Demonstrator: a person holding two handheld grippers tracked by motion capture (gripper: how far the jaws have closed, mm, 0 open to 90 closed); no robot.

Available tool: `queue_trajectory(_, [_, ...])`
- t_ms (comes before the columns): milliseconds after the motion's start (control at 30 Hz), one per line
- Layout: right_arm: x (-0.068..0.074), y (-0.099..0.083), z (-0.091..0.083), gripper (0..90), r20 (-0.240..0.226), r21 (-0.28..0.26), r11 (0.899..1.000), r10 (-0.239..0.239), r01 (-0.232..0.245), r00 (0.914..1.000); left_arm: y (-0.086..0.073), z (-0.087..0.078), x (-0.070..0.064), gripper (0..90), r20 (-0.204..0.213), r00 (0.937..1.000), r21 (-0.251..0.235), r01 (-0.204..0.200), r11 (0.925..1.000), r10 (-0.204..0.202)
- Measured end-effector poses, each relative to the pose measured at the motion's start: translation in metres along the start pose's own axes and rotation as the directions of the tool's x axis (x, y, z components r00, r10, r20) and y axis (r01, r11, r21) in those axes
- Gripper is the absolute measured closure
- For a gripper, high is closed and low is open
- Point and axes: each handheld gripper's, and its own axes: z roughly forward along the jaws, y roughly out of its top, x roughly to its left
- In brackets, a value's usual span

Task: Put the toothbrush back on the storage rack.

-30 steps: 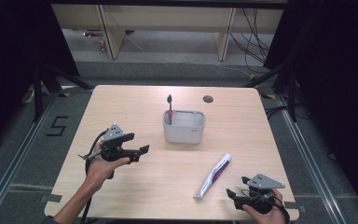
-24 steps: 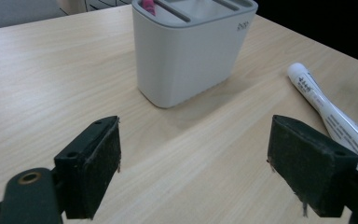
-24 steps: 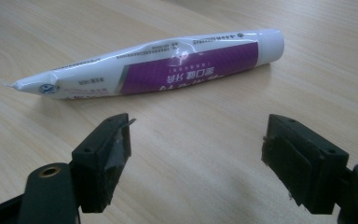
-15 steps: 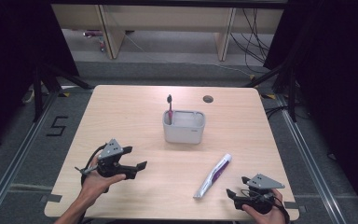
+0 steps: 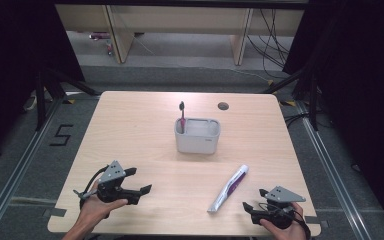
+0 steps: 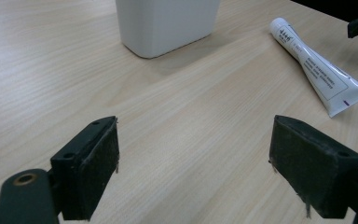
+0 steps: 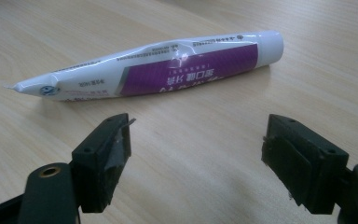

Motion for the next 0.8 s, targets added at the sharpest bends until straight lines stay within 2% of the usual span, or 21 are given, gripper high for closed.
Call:
queue_trajectory(200, [0.0, 0.0, 0.0, 23.8, 0.004, -0.001, 1.0, -0.004, 0.004, 1.0, -0.007, -0.004, -0.001, 15.3, -0.01, 0.9999, 0.011, 0.006, 0.9999, -0.006])
queue_trajectory(300, [-0.001, 0.0, 0.0, 23.8, 0.007, -0.006, 1.0, 0.002, -0.002, 1.0, -0.011, -0.005, -0.003, 15.3, 0.012, 0.9999, 0.008, 0.011, 0.9999, -0.011])
queue_trajectory(367, [-0.001, -0.001, 0.0, 23.8, 0.003, -0.006, 1.0, 0.005, -0.005, 1.0, -0.014, -0.006, -0.004, 15.3, 0.017, 0.9998, 0.016, 0.007, 0.9999, -0.007])
queue_trajectory(400, [-0.002, 0.0, 0.0, 23.8, 0.015, -0.014, 1.0, -0.021, 0.022, 0.9997, -0.015, -0.007, -0.005, 15.2, 0.02, 0.9998, 0.023, 0.001, 0.9997, -0.002])
queue_trajectory(600, [-0.002, 0.0, 0.0, 23.8, 0.014, -0.013, 1.0, -0.019, 0.019, 0.9997, -0.021, -0.011, -0.012, 15.2, 0.029, 0.9995, 0.034, -0.016, 0.9993, 0.015])
queue_trajectory(667, [-0.001, -0.001, 0.0, 23.8, 0.003, -0.01, 1.0, -0.006, 0.006, 1.0, -0.024, -0.013, -0.015, 15.2, 0.026, 0.9996, 0.036, -0.011, 0.9993, 0.01])
queue_trajectory(700, [-0.001, -0.001, 0.0, 23.8, 0.001, -0.007, 1.0, -0.017, 0.017, 0.9999, -0.026, -0.013, -0.017, 15.2, 0.035, 0.9993, 0.042, -0.01, 0.9991, 0.008])
queue_trajectory(767, [-0.002, 0.0, 0.0, 23.8, 0.003, -0.013, 1.0, -0.026, 0.026, 0.9997, -0.029, -0.015, -0.02, 15.2, 0.034, 0.9992, 0.061, -0.02, 0.998, 0.018])
queue_trajectory(800, [0.0, -0.001, -0.001, 23.8, 0.007, -0.011, 1.0, -0.013, 0.013, 0.9999, -0.031, -0.015, -0.022, 15.2, 0.025, 0.9995, 0.06, -0.022, 0.9979, 0.021])
